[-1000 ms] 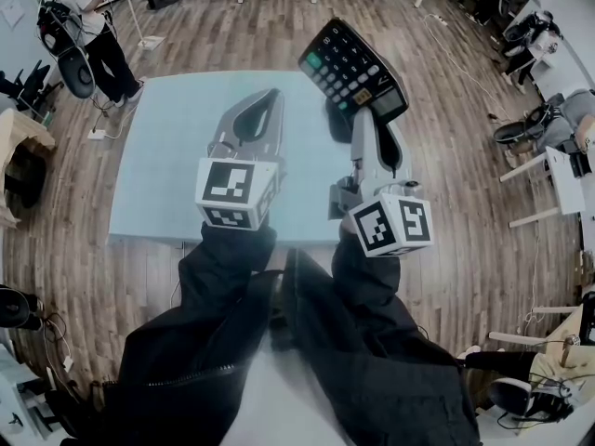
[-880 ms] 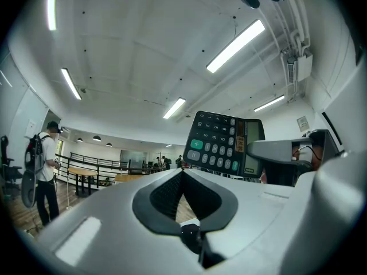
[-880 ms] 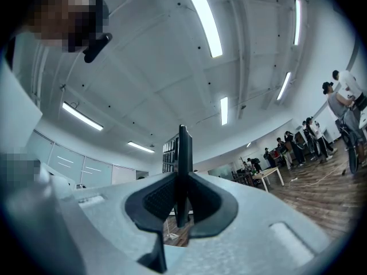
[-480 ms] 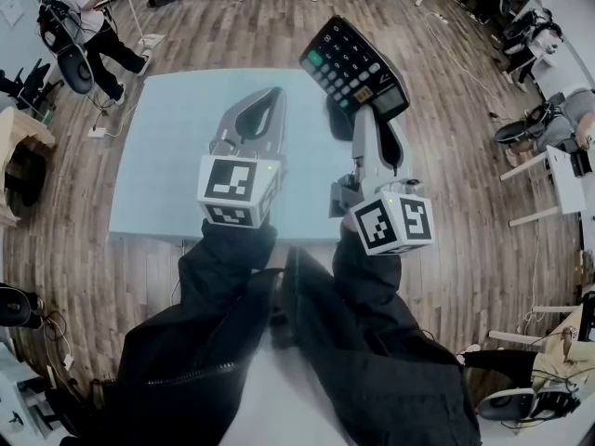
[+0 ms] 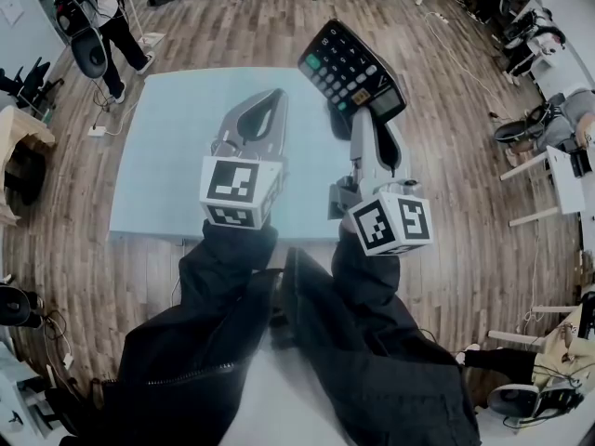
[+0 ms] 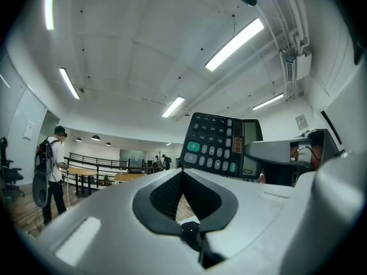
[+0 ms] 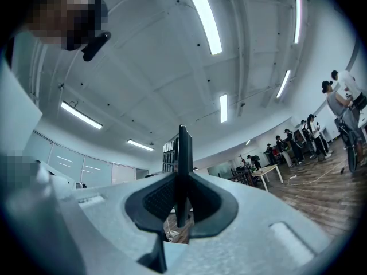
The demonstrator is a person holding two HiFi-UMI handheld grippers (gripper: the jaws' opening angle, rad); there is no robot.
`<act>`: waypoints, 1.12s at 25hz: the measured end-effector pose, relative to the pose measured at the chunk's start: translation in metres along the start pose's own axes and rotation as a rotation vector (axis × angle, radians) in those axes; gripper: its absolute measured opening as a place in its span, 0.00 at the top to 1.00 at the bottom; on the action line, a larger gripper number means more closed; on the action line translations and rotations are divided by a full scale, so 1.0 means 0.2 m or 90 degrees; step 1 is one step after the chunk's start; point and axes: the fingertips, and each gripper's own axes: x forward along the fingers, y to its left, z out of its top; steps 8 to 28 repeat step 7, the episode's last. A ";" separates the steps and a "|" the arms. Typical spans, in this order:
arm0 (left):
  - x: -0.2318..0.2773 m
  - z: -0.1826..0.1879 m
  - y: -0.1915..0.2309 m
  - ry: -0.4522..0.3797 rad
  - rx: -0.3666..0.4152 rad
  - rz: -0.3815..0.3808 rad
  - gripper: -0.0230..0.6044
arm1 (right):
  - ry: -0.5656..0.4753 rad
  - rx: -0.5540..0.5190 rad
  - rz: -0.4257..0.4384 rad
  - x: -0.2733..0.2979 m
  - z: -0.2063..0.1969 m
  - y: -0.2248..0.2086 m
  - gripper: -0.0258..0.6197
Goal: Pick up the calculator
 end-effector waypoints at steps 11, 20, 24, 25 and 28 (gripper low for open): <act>0.00 -0.02 0.00 0.004 0.001 0.000 0.97 | -0.002 0.003 0.002 0.00 -0.02 -0.01 0.89; 0.00 -0.02 0.00 0.004 0.001 0.000 0.97 | -0.002 0.003 0.002 0.00 -0.02 -0.01 0.89; 0.00 -0.02 0.00 0.004 0.001 0.000 0.97 | -0.002 0.003 0.002 0.00 -0.02 -0.01 0.89; 0.00 -0.02 0.00 0.004 0.001 0.000 0.97 | -0.002 0.003 0.002 0.00 -0.02 -0.01 0.89; 0.00 -0.02 0.00 0.004 0.001 0.000 0.97 | -0.002 0.003 0.002 0.00 -0.02 -0.01 0.89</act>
